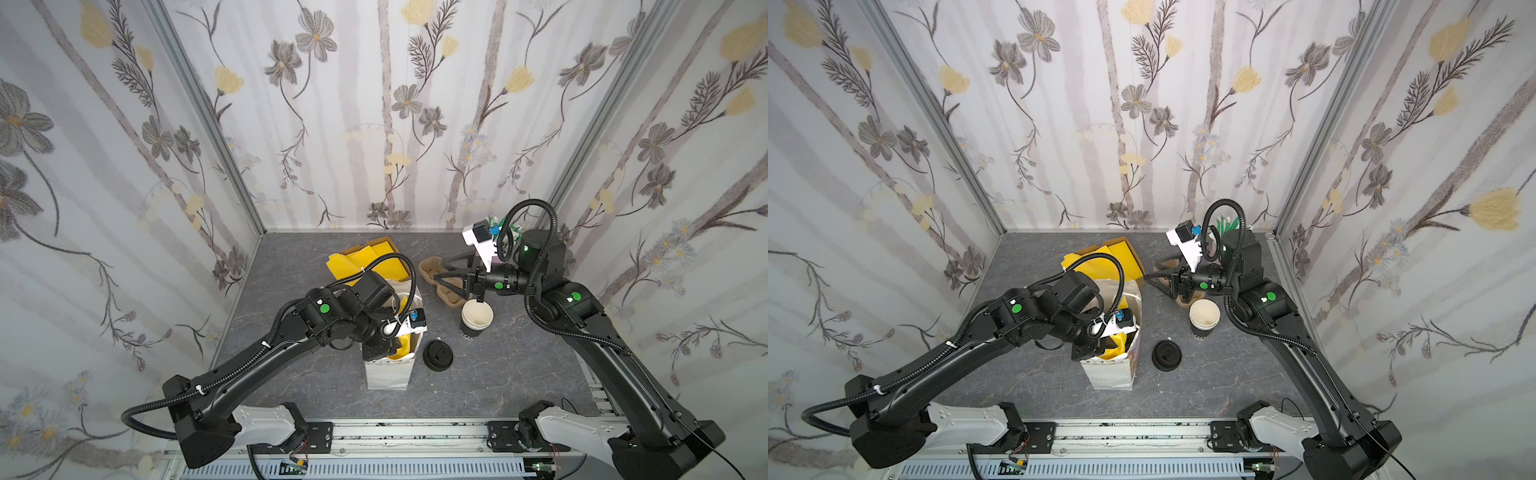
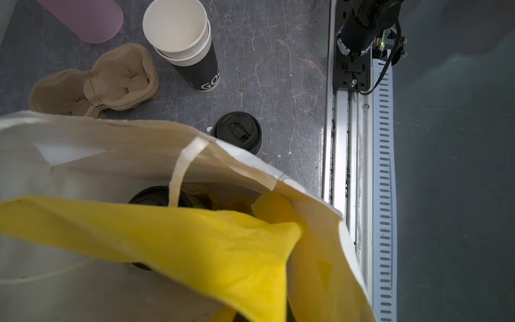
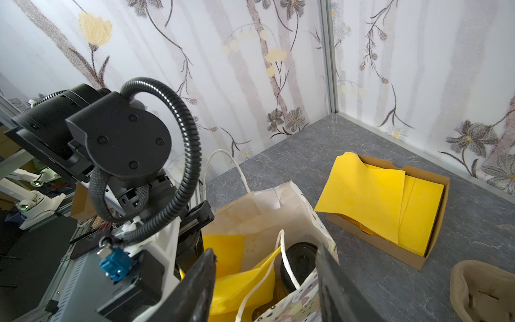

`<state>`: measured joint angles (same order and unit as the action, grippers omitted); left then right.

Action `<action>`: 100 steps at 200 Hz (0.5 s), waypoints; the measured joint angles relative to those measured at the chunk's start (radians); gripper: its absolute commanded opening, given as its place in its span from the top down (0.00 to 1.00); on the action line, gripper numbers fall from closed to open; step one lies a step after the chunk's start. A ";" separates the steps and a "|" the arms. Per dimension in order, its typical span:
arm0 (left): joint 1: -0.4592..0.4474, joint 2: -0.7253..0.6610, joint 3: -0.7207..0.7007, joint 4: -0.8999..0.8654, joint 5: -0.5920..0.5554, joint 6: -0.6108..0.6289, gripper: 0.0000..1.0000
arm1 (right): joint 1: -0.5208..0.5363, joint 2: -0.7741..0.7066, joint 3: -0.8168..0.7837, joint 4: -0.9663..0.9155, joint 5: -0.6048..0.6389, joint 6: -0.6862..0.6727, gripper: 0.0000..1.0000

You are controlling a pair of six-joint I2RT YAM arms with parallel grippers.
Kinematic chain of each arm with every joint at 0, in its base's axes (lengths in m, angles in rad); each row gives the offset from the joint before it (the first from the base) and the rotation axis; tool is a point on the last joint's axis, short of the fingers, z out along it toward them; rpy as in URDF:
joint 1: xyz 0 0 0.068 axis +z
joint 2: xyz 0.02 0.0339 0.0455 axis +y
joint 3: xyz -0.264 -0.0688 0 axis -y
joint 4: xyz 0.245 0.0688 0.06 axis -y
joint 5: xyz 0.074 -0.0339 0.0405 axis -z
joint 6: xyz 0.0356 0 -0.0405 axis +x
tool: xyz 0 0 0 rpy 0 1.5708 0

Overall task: Pack a coffee takeout order
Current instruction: Place the napkin in the takeout bag.

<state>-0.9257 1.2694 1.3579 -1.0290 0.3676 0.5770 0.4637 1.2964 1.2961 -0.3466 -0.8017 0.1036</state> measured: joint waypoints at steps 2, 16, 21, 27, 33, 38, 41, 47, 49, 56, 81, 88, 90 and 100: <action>0.000 -0.001 -0.003 0.002 0.000 0.000 0.96 | 0.000 0.000 0.000 0.000 0.001 0.000 0.43; 0.000 -0.003 -0.029 0.019 0.000 0.008 0.95 | 0.001 0.005 0.000 -0.001 0.001 0.000 0.43; 0.000 -0.003 -0.038 0.024 -0.001 0.010 0.95 | 0.001 0.007 0.001 -0.001 0.003 -0.001 0.43; 0.000 -0.003 -0.047 0.030 -0.001 0.016 0.95 | 0.002 0.010 0.002 -0.001 0.004 -0.001 0.43; 0.000 -0.003 -0.057 0.039 -0.001 0.022 0.95 | 0.003 0.013 0.004 -0.002 0.004 -0.002 0.43; 0.000 -0.005 -0.068 0.051 0.000 0.026 0.95 | 0.005 0.016 0.006 -0.002 0.004 -0.004 0.43; 0.000 -0.005 -0.075 0.056 -0.001 0.028 0.95 | 0.006 0.018 0.008 -0.002 0.005 -0.004 0.43; 0.000 -0.005 -0.087 0.061 0.000 0.030 0.96 | 0.008 0.022 0.011 -0.002 0.005 -0.005 0.43; 0.000 -0.005 -0.092 0.063 -0.001 0.031 0.96 | 0.008 0.024 0.012 -0.002 0.005 -0.005 0.43; 0.000 -0.010 -0.107 0.068 0.000 0.033 0.96 | 0.010 0.029 0.015 -0.002 0.005 -0.007 0.43; 0.003 -0.049 -0.145 0.093 0.006 0.036 0.96 | 0.021 0.048 0.029 -0.002 0.005 -0.008 0.43; 0.003 -0.056 -0.159 0.102 0.010 0.035 0.96 | 0.023 0.053 0.032 -0.002 0.005 -0.008 0.43; 0.003 -0.057 -0.163 0.104 0.011 0.035 0.96 | 0.024 0.055 0.032 -0.002 0.006 -0.008 0.43; 0.003 -0.064 -0.181 0.110 0.012 0.035 0.93 | 0.029 0.060 0.032 -0.002 0.008 -0.009 0.43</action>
<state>-0.9230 1.2057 1.1767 -0.9192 0.3794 0.6125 0.4923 1.3563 1.3285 -0.3481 -0.7937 0.0944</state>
